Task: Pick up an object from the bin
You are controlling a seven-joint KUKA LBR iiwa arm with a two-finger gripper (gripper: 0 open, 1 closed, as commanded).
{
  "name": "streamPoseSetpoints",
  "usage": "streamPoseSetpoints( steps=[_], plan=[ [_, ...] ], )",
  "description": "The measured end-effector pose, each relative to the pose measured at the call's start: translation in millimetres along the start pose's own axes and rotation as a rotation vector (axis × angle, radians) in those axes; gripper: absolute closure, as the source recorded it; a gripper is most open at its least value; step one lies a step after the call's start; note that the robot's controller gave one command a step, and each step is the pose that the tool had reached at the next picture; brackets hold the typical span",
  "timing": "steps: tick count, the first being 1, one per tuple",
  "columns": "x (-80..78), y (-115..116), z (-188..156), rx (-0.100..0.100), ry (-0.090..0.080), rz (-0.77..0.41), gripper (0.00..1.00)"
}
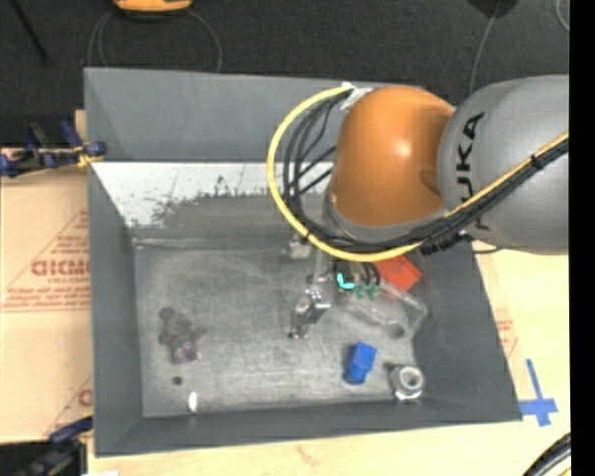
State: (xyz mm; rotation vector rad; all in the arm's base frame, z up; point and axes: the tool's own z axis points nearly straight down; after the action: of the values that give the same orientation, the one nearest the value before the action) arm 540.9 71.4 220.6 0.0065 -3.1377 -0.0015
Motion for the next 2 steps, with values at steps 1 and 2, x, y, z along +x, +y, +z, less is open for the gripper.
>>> streamPoseSetpoints(
  steps=[1,2],
  plan=[
    [12.5,-135.0,112.5,0.003,-0.002,-0.251,0.0],
    [63.3,-128.5,144.3,0.004,-0.027,-0.348,0.0]
  ],
)
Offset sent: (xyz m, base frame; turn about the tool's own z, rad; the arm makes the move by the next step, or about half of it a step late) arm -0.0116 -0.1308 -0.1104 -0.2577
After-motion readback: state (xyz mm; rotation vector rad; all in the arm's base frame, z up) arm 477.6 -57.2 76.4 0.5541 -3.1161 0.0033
